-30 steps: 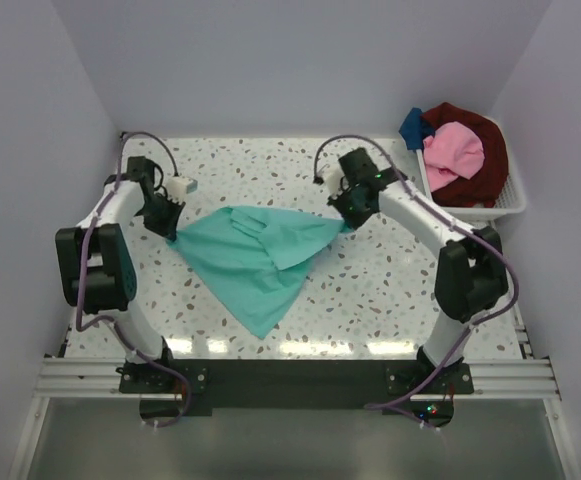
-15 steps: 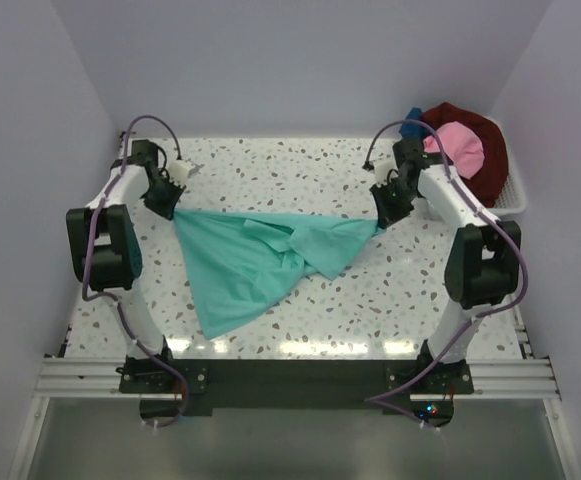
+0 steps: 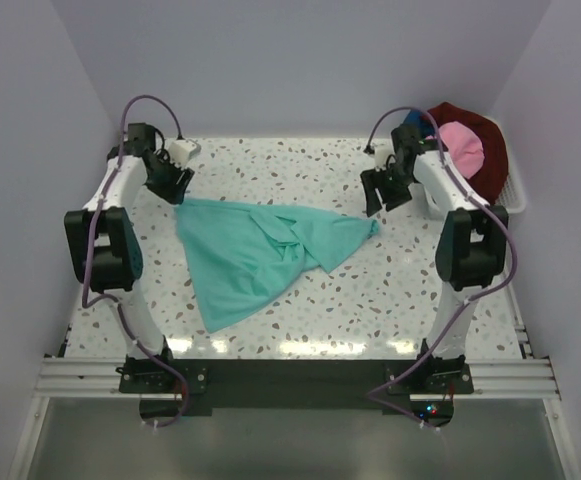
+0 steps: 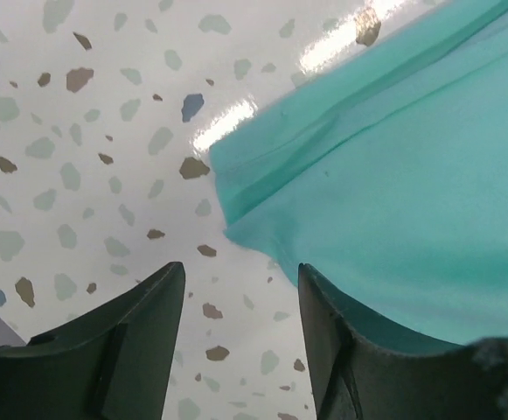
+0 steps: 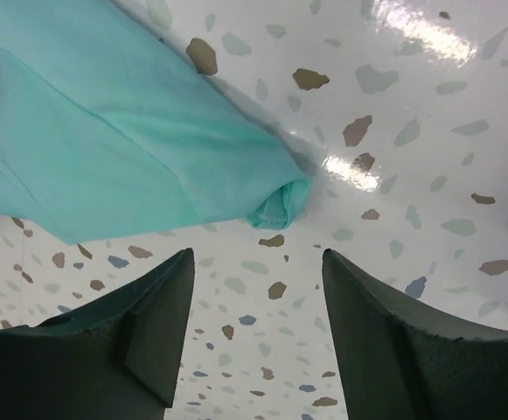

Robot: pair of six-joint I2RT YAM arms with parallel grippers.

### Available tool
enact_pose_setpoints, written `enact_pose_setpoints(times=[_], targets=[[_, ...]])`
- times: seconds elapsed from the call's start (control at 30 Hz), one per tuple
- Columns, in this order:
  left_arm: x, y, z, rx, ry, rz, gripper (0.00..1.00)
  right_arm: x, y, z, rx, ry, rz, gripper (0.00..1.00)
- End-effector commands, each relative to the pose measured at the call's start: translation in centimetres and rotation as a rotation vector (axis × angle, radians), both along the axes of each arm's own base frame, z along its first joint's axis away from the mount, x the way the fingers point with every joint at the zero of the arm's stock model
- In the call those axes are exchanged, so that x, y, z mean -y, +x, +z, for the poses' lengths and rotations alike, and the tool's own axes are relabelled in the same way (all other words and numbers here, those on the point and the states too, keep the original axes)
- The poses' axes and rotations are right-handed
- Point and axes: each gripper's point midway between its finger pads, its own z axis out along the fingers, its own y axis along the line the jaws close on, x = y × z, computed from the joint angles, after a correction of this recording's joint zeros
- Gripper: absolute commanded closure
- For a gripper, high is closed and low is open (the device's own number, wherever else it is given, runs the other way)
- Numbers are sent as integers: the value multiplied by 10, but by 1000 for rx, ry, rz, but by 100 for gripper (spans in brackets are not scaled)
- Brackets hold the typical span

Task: Fold and stack the t-shirts
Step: Flatten the tshirt out

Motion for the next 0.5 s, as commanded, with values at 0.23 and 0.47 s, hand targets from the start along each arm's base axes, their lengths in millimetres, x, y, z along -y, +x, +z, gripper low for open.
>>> enact_pose_setpoints(times=[0.23, 0.47], targets=[[32, -54, 17, -41, -201, -2, 39, -101, -96, 2, 84, -99, 438, 57], [34, -57, 18, -53, -210, 8, 38, -124, -131, -44, 97, -248, 593, 57]])
